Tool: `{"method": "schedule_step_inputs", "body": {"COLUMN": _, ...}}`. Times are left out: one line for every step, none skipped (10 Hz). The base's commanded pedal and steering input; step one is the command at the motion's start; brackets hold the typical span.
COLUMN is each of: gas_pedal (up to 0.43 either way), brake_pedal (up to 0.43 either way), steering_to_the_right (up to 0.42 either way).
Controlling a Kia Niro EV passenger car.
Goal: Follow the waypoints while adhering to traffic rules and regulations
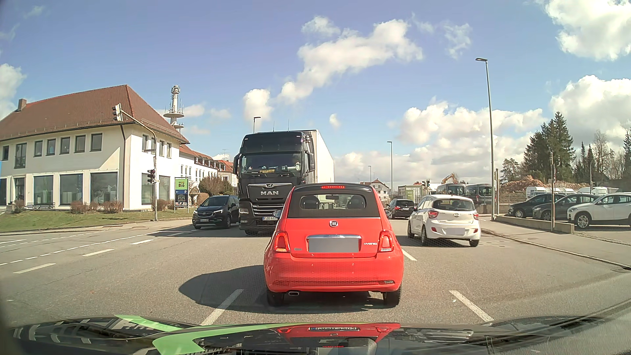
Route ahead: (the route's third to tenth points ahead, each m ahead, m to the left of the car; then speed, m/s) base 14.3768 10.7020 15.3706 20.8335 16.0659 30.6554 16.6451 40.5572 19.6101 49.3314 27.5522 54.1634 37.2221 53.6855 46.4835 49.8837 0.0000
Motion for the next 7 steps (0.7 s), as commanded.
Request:
{"method": "schedule_step_inputs", "body": {"gas_pedal": 0.0, "brake_pedal": 0.274, "steering_to_the_right": 0.0}}
{"method": "schedule_step_inputs", "body": {"gas_pedal": 0.0, "brake_pedal": 0.268, "steering_to_the_right": 0.0}}
{"method": "schedule_step_inputs", "body": {"gas_pedal": 0.0, "brake_pedal": 0.274, "steering_to_the_right": 0.0}}
{"method": "schedule_step_inputs", "body": {"gas_pedal": 0.0, "brake_pedal": 0.268, "steering_to_the_right": 0.0}}
{"method": "schedule_step_inputs", "body": {"gas_pedal": 0.0, "brake_pedal": 0.268, "steering_to_the_right": 0.0}}
{"method": "schedule_step_inputs", "body": {"gas_pedal": 0.0, "brake_pedal": 0.268, "steering_to_the_right": 0.0}}
{"method": "schedule_step_inputs", "body": {"gas_pedal": 0.0, "brake_pedal": 0.268, "steering_to_the_right": 0.0}}
